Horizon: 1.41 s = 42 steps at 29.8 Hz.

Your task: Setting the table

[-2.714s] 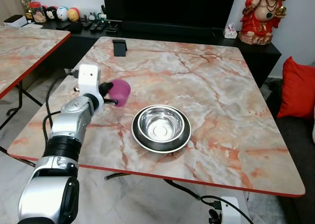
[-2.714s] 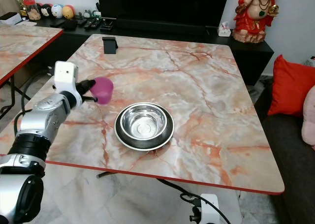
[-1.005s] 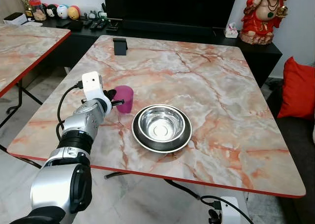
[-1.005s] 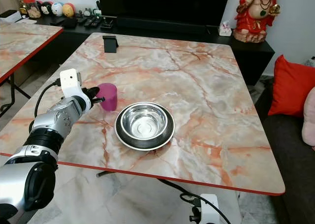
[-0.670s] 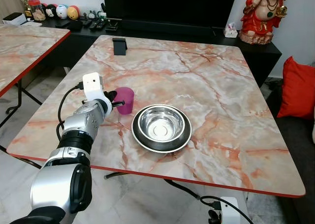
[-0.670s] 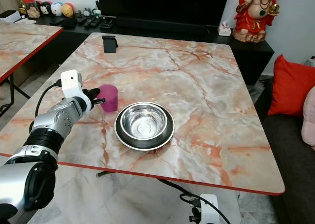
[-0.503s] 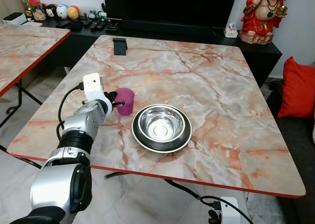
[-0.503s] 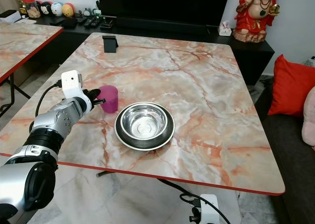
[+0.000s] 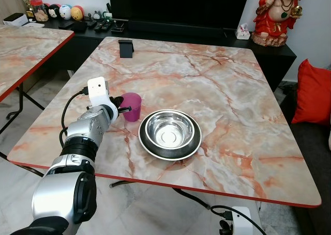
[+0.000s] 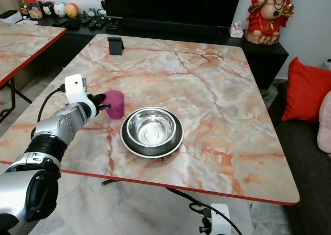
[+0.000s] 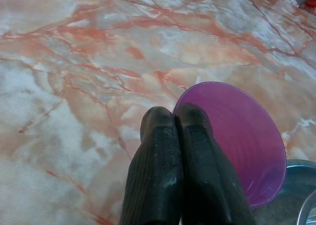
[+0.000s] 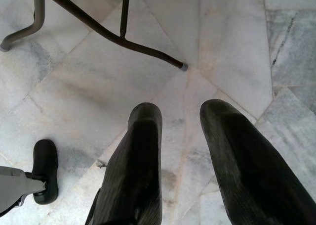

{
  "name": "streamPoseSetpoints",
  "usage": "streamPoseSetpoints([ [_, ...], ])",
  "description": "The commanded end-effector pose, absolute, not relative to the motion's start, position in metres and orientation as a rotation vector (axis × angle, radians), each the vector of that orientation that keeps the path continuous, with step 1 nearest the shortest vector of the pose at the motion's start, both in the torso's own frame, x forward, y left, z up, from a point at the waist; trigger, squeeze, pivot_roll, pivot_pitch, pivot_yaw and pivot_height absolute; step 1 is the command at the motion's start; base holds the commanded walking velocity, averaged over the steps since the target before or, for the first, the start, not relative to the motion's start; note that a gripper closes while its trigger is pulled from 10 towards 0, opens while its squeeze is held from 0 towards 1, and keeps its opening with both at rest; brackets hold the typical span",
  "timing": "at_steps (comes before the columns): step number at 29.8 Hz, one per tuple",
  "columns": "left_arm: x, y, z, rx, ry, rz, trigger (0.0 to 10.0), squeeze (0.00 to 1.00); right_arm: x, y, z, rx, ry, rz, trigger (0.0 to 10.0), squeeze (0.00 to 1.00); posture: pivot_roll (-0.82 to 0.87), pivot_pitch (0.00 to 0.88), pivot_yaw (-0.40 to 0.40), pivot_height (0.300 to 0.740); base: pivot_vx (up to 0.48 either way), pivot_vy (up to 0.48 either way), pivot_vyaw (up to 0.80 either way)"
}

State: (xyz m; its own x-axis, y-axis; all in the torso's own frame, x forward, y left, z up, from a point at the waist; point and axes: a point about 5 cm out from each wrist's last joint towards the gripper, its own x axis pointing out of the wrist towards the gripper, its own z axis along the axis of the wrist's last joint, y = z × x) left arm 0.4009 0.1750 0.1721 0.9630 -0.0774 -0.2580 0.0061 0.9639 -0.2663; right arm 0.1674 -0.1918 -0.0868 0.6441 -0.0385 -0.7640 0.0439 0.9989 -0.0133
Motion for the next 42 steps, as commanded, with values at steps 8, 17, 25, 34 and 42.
streamPoseSetpoints([
  [8, 0.403, 0.171, 0.176, -0.279, 0.280, -0.056, 10.0, 1.00, 0.167, -0.194, -0.087, 0.001, 0.872, -0.051, 10.0, 0.00, 0.09, 0.000, -0.088, 0.740, 0.000, 0.000, 0.00],
  [17, 0.404, 0.172, 0.181, -0.280, 0.250, -0.058, 10.0, 0.00, 0.168, -0.193, -0.087, 0.001, 0.872, -0.050, 10.0, 0.00, 0.09, 0.000, -0.089, 0.740, 0.000, 0.000, 0.00],
  [25, 0.406, 0.170, 0.202, -0.197, 0.131, -0.076, 10.0, 0.00, 0.168, -0.194, -0.087, 0.000, 0.872, -0.051, 10.0, 0.00, 0.09, 0.000, -0.090, 0.740, 0.000, 0.000, 0.00],
  [34, 0.396, 0.170, 0.236, 0.018, -0.194, -0.117, 10.0, 0.00, 0.168, -0.194, -0.086, 0.000, 0.868, -0.055, 10.0, 0.00, 0.09, 0.000, -0.089, 0.740, 0.000, 0.000, 0.00],
  [42, 0.356, 0.191, 0.206, 0.258, -0.362, -0.089, 10.0, 0.00, 0.167, -0.195, -0.086, 0.015, 0.849, -0.091, 10.0, 0.00, 0.08, 0.000, -0.082, 0.740, 0.000, 0.000, 0.00],
])
